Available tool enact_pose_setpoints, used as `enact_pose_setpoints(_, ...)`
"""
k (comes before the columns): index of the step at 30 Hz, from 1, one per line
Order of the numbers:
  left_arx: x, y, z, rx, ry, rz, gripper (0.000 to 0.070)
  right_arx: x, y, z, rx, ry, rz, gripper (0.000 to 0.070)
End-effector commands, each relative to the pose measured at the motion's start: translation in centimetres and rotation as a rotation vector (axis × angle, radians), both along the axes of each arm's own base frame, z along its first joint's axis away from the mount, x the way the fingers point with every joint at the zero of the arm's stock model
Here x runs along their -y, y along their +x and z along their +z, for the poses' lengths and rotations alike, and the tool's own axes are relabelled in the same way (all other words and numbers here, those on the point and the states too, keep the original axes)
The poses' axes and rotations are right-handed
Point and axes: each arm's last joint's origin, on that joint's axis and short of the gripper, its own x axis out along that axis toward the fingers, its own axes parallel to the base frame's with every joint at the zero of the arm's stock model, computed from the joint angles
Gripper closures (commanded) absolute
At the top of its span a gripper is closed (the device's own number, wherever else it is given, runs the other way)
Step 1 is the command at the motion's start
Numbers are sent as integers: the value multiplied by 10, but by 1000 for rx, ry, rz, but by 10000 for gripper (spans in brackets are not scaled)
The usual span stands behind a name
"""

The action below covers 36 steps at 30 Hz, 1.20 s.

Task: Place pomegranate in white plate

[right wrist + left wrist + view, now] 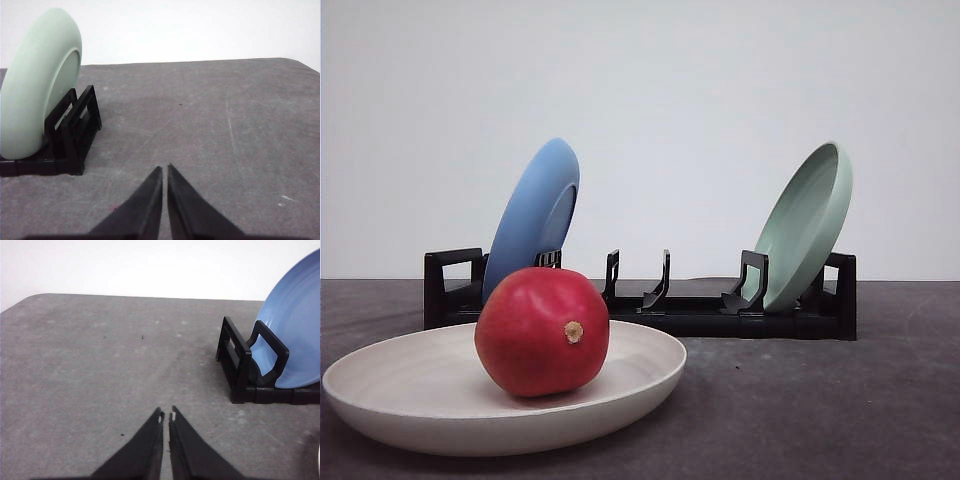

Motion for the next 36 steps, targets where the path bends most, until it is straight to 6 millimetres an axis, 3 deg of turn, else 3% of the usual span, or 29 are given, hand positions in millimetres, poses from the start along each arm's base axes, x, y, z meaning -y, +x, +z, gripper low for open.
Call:
enact_pose_setpoints(1,0,1,-2,4,4,-3,700,0,0,0,10,11,-2,688)
enact_pose_setpoints(36,0,1,-2,4,4,-3,700,0,0,0,10,11,-2,688)
